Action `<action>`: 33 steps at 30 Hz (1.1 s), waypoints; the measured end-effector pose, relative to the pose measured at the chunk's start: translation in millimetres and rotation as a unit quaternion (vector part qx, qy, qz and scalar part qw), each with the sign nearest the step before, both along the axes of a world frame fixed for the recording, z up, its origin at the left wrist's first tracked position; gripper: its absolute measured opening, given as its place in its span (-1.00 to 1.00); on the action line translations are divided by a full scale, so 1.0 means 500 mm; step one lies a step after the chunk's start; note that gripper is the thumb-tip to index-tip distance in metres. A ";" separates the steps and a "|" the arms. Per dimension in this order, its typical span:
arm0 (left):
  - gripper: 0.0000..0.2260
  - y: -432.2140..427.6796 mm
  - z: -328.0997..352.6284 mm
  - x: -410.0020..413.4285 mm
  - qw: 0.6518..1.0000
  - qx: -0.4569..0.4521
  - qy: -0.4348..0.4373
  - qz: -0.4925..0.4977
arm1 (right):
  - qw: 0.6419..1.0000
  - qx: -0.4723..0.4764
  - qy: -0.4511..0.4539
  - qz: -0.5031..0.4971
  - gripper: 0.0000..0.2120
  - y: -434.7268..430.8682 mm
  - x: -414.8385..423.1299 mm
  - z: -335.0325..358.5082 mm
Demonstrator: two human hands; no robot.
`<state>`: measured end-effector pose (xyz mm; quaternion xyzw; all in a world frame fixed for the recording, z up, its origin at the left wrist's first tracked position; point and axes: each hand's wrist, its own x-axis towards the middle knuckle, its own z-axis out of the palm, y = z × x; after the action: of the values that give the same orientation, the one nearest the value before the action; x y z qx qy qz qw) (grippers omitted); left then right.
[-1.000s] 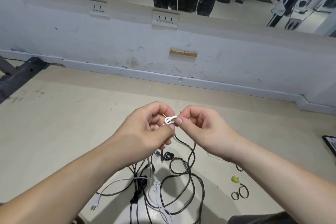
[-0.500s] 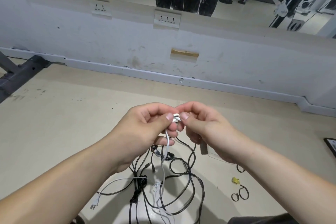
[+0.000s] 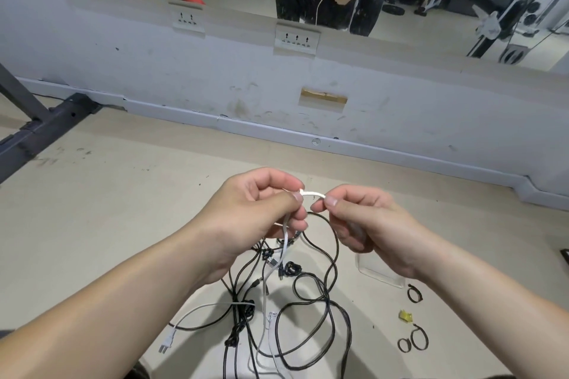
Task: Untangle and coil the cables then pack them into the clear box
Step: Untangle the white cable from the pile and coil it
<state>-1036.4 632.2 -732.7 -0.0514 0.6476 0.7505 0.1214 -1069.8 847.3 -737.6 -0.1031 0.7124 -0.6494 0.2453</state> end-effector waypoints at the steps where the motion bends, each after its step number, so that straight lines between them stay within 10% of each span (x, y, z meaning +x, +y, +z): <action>1: -0.89 0.000 -0.002 0.001 1.000 -0.004 0.008 -0.005 | 1.000 0.009 0.016 -0.002 -0.86 -0.003 0.001 0.001; 7: -0.87 0.013 -0.016 0.012 0.996 -0.064 0.049 -0.034 | 0.995 0.059 0.077 0.000 -0.92 -0.028 0.019 0.002; 15: -0.84 0.018 -0.032 0.014 0.987 -0.124 0.086 -0.057 | 1.000 -0.003 -0.015 0.000 -0.29 -0.043 0.032 -0.003; 23: -0.86 0.006 -0.012 -0.004 0.991 -0.098 0.088 0.034 | 0.994 -0.104 -0.027 -0.015 -0.66 -0.008 0.010 0.010; 33: -0.93 -0.009 -0.029 -0.004 0.918 -0.337 0.210 0.010 | 0.998 -0.053 -0.009 -0.016 -0.69 -0.015 0.006 0.017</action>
<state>-1038.2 627.4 -747.0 0.0630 0.8723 0.4825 -0.0492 -1066.8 839.7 -729.1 -0.0989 0.6759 -0.6911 0.2359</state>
